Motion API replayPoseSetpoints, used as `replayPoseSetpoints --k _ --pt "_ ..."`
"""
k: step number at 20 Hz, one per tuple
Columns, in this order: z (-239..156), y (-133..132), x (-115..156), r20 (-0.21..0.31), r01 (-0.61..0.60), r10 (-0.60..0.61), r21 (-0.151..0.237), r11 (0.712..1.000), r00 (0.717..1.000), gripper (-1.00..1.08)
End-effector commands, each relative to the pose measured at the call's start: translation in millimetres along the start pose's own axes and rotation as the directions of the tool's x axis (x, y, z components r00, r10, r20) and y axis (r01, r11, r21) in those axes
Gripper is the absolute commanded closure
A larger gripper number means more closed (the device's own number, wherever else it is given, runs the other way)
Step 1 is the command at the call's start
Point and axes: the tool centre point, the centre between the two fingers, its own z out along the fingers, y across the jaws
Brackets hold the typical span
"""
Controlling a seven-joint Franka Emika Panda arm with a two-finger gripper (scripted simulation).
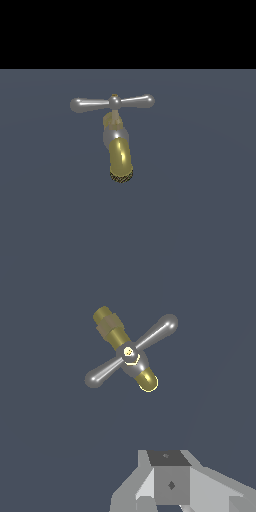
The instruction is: Turn on the faucet by rotating a designated handle.
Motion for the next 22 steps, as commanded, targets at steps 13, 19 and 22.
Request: replayPoseSetpoints --k 13,19,22 --pt "78 -58 49 0.024 -0.337 0.338 -0.007 0.941 0.941 1.08" --pt "114 -79 65 0.011 -0.47 0.47 -0.022 0.883 0.883 1.08" --pt "133 -89 72 -0.001 -0.532 0.532 -0.03 0.846 0.847 1.08"
